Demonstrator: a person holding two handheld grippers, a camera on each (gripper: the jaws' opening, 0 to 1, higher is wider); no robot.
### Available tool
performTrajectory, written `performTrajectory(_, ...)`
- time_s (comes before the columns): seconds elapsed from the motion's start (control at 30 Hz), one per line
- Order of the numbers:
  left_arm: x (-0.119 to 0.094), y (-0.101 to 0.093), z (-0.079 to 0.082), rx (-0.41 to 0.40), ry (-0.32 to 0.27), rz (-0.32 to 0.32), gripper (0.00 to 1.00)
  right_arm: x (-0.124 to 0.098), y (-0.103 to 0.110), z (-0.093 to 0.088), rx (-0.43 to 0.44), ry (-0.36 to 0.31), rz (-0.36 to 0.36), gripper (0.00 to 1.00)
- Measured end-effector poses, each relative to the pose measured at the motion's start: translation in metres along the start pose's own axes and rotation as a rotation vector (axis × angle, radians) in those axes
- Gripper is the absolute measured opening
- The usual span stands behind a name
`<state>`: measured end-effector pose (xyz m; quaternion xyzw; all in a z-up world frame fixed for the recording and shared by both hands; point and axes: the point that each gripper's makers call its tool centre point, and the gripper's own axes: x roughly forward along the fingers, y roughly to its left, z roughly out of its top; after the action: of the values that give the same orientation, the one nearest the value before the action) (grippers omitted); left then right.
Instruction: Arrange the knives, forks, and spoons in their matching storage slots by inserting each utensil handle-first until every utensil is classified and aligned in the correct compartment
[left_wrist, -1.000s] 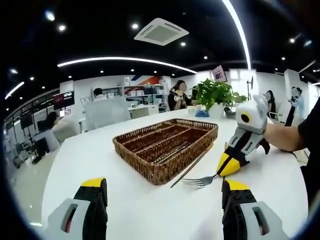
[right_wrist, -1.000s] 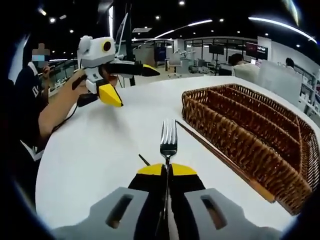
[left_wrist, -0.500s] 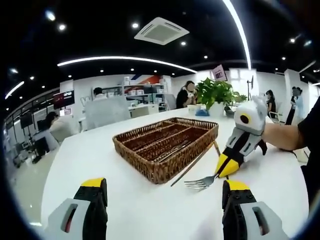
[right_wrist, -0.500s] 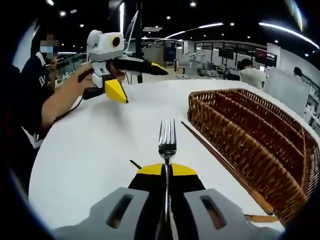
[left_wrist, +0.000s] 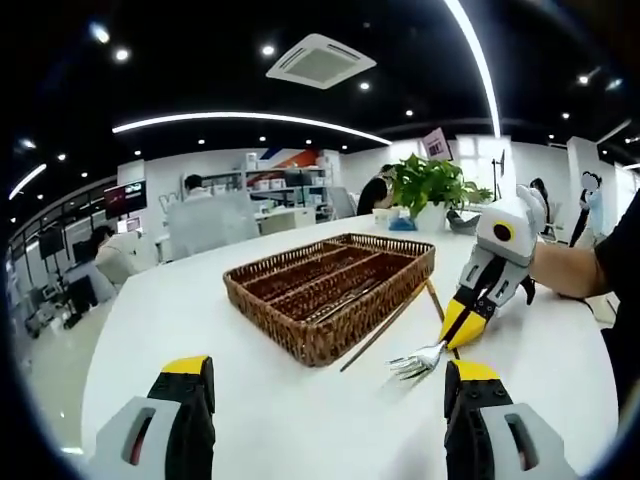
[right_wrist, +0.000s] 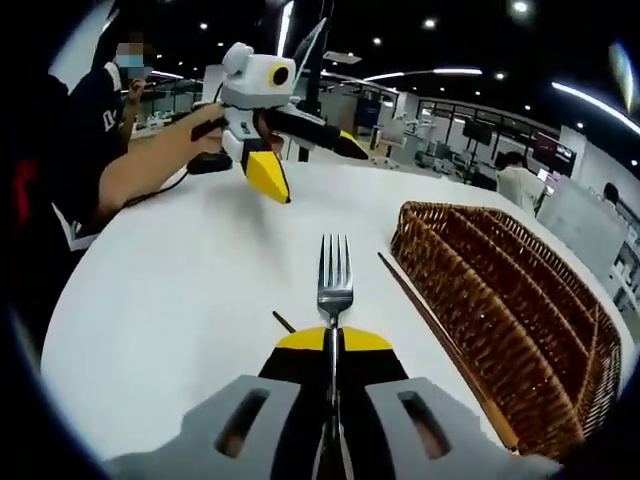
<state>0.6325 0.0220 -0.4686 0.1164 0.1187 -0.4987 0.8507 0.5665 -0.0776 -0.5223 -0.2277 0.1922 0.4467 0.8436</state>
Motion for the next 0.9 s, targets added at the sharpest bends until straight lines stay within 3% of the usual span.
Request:
performTrajectory(0.17,0.001,-0.002,-0.001,0.007,0.004,-0.01,1.0,-0.014,0.001,0.003,-0.072,0.01,0.002,0.0)
performTrajectory(0.5,0.001,-0.005,0.0,0.008,0.002,-0.021,1.0,-0.029,-0.005,0.016,-0.008,-0.035,-0.001,0.0)
performTrajectory(0.7,-0.002,-0.004,0.002,0.02,-0.011,-0.02,1.0,-0.041,-0.013,0.019,-0.018,-0.008,0.001,0.0)
performTrajectory(0.9,0.0,-0.005,0.001,0.019,-0.005,-0.024,1.0,-0.063,-0.023,0.035,-0.056,-0.009,-0.007,0.0)
